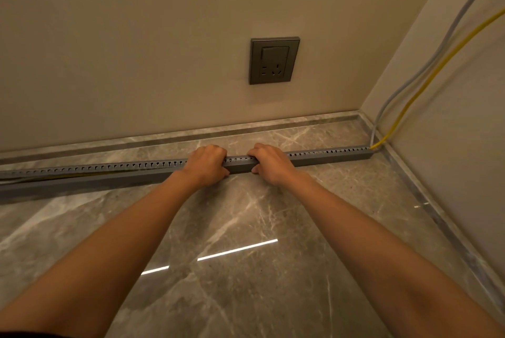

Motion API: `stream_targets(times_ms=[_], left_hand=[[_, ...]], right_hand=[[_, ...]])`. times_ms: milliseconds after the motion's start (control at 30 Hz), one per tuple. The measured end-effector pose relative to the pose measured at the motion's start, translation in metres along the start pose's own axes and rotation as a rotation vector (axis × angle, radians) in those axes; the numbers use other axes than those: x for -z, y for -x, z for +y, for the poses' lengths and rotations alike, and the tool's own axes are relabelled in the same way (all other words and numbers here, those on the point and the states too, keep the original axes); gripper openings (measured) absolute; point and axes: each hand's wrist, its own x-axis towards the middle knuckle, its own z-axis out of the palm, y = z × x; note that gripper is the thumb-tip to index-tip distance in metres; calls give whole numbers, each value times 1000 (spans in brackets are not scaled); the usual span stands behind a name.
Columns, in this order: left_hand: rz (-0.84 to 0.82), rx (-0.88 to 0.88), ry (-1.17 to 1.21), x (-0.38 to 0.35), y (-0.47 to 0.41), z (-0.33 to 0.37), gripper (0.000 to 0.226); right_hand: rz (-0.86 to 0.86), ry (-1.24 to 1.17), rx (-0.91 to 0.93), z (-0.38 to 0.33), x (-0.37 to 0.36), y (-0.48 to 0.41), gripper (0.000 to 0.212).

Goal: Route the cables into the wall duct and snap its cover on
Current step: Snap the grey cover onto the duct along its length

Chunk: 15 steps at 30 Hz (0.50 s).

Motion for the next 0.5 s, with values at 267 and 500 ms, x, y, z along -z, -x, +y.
stream_targets(times_ms=[267,500], left_hand=[[50,-17,-12,-2,-8,19,25],[15,-5,85,-2,-13,11,32]], right_hand=[[-17,41,6,17,6,-5,24],[27,55,-11,18,4,-7,29]])
